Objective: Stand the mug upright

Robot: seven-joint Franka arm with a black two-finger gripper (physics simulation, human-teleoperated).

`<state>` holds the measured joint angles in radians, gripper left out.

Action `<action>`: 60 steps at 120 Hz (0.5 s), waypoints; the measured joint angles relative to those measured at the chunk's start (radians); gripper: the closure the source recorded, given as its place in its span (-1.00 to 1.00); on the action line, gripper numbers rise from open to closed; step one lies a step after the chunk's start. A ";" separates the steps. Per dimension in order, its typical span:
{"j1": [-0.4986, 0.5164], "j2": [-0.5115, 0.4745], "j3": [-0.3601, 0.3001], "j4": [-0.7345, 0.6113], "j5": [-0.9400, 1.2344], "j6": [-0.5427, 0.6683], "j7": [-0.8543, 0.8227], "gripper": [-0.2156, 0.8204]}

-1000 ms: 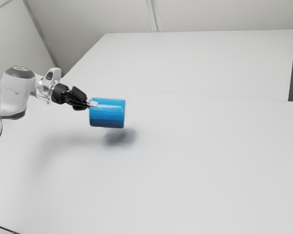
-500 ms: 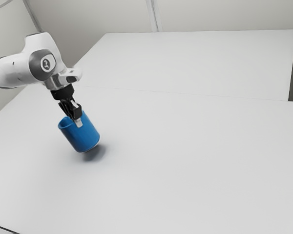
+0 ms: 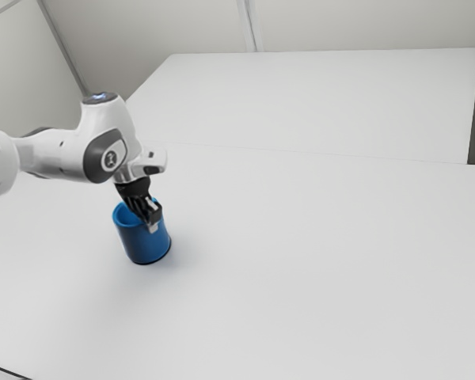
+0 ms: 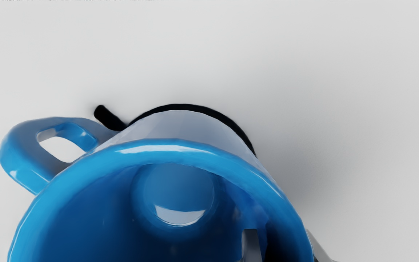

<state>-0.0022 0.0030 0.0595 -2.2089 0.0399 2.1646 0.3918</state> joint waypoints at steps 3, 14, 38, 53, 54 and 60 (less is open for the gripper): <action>-0.004 0.000 0.000 -0.002 -0.002 0.005 -0.005 0.38; -0.021 -0.004 -0.001 -0.006 -0.007 0.020 -0.021 0.04; -0.038 -0.035 -0.001 0.012 -0.013 0.015 -0.045 -0.34; 0.038 -0.033 -0.002 0.125 -0.021 -0.052 -0.056 -0.45; 0.044 -0.032 -0.002 0.138 -0.021 -0.059 -0.056 -0.45; 0.084 -0.025 -0.002 0.207 -0.024 -0.106 -0.060 -0.48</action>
<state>0.0821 -0.0220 0.0571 -2.0019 0.0162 2.0584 0.3316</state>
